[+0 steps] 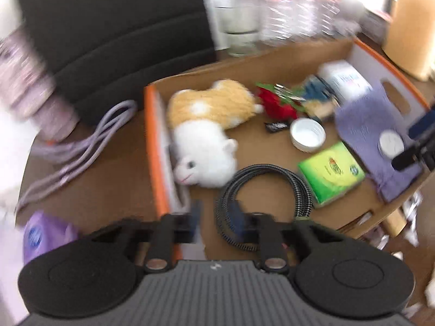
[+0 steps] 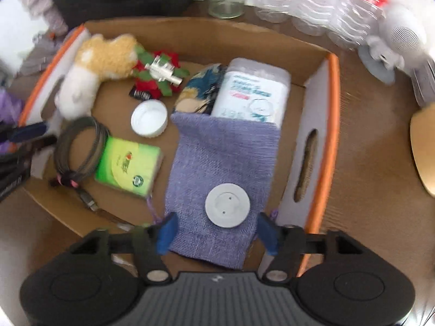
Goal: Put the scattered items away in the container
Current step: 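Lower the black cable into the box with the left tool while the right tool drops the lid, then grasp the crumpled white tissue with the left tool while the right tool grasps the clear plastic bag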
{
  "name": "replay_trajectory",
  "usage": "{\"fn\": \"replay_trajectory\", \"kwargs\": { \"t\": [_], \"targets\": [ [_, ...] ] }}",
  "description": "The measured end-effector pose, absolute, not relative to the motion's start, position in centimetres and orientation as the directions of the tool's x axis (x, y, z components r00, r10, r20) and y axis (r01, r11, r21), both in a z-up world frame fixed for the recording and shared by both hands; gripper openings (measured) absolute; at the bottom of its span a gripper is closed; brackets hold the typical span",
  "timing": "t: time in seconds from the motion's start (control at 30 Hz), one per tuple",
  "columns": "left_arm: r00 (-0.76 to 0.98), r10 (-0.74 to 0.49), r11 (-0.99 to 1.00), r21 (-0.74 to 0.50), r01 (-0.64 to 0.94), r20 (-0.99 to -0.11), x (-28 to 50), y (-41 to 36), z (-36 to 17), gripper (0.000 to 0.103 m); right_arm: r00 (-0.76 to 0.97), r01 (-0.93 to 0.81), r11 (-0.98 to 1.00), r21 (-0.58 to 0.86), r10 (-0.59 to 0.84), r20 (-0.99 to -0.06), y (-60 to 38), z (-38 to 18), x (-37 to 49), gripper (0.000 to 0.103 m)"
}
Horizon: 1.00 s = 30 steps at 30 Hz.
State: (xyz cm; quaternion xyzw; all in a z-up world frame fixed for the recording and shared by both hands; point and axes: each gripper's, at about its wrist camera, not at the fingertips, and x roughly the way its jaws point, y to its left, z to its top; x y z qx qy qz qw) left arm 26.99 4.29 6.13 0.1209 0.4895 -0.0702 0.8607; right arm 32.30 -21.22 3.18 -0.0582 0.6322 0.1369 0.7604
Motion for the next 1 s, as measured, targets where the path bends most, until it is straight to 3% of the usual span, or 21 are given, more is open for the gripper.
{"fn": "replay_trajectory", "kwargs": {
  "t": [0.17, 0.23, 0.3, 0.37, 0.47, 0.57, 0.63, 0.77, 1.0],
  "targets": [
    [0.516, -0.027, 0.984, 0.068, 0.164, -0.856, 26.0, 4.8, 8.3, 0.054, 0.195, -0.227, 0.966, 0.126, 0.172, -0.966, -22.5, 4.4, 32.3, 0.072],
    [0.535, -0.021, 0.991, 0.052, 0.122, -0.845, 25.7, 4.8, 9.6, 0.069, 0.214, -0.200, 0.971, 0.132, 0.174, -0.961, -22.5, 5.1, 31.8, 0.073],
    [0.552, -0.015, 0.996, 0.039, 0.085, -0.834, 25.4, 4.6, 11.1, 0.076, 0.229, -0.189, 0.971, 0.147, 0.189, -0.955, -22.5, 6.3, 31.1, 0.074],
    [0.574, -0.026, 0.998, 0.014, 0.065, -0.819, 24.8, 4.4, 12.5, 0.078, 0.274, -0.176, 0.973, 0.147, 0.192, -0.943, -22.3, 7.8, 30.4, 0.085],
    [0.732, 0.031, 0.999, 0.054, 0.008, -0.681, 21.6, 3.8, 13.7, 0.103, 0.467, -0.148, 0.984, 0.098, 0.157, -0.870, -22.6, 10.5, 28.0, 0.093],
    [0.914, 0.084, 0.993, 0.108, -0.045, -0.396, 16.3, 2.8, 13.2, 0.103, 0.684, -0.118, 0.990, 0.071, 0.133, -0.717, -22.6, 11.6, 23.5, 0.094],
    [0.953, 0.078, 0.993, 0.105, -0.049, -0.294, 14.0, 2.2, 12.4, 0.103, 0.796, -0.130, 0.989, 0.068, 0.145, -0.587, -22.7, 11.6, 20.4, 0.096],
    [0.954, 0.036, 0.999, 0.025, -0.030, -0.299, 12.3, 1.8, 10.8, 0.103, 0.885, -0.144, 0.987, 0.070, 0.160, -0.437, -22.3, 10.3, 16.3, 0.096],
    [0.963, 0.027, 0.999, 0.031, -0.019, -0.270, 9.2, 1.2, 11.0, 0.103, 0.910, -0.152, 0.988, 0.022, 0.148, -0.387, -21.5, 10.3, 12.6, 0.096]
  ]
}}
